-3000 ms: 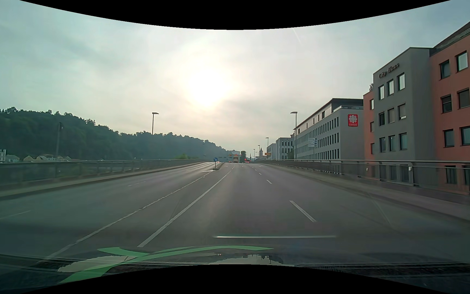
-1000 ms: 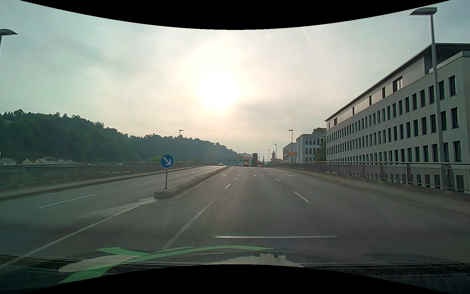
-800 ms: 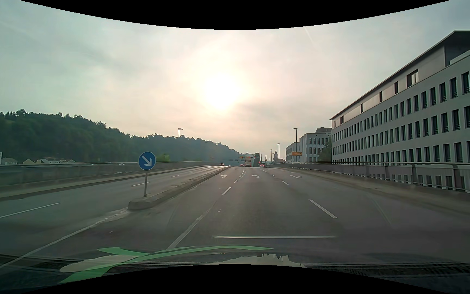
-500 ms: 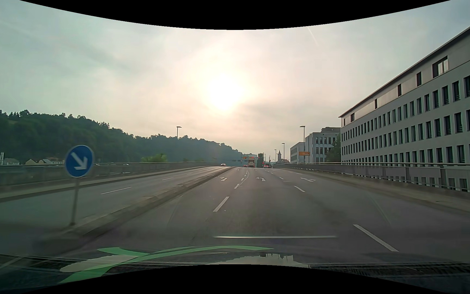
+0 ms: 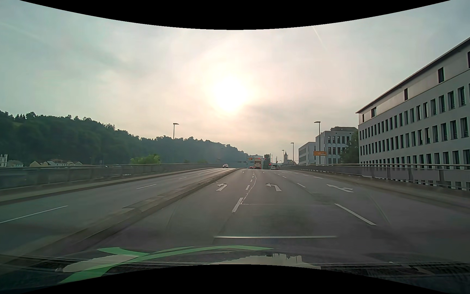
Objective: Follow the waypoints while adhering to traffic rules and regulations
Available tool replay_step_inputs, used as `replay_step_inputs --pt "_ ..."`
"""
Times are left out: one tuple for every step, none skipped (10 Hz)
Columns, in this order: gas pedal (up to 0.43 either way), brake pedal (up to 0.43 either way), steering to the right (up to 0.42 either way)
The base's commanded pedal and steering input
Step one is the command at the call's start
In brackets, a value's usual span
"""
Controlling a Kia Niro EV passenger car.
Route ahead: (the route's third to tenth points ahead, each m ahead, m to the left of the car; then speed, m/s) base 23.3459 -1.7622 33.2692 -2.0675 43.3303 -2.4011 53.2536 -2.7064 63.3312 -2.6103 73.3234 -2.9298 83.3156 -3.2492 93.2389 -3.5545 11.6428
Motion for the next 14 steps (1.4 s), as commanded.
replay_step_inputs --pt "0.189 0.000 -0.015" --pt "0.189 0.000 -0.012" --pt "0.189 0.000 -0.010" --pt "0.189 0.000 -0.009" --pt "0.189 0.000 -0.009" --pt "0.189 0.000 -0.008" --pt "0.189 0.000 -0.008" --pt "0.189 0.000 -0.007" --pt "0.177 0.000 -0.008" --pt "0.177 0.000 -0.007" --pt "0.177 0.000 -0.007" --pt "0.177 0.000 -0.006" --pt "0.177 0.000 -0.005" --pt "0.177 0.000 -0.003"
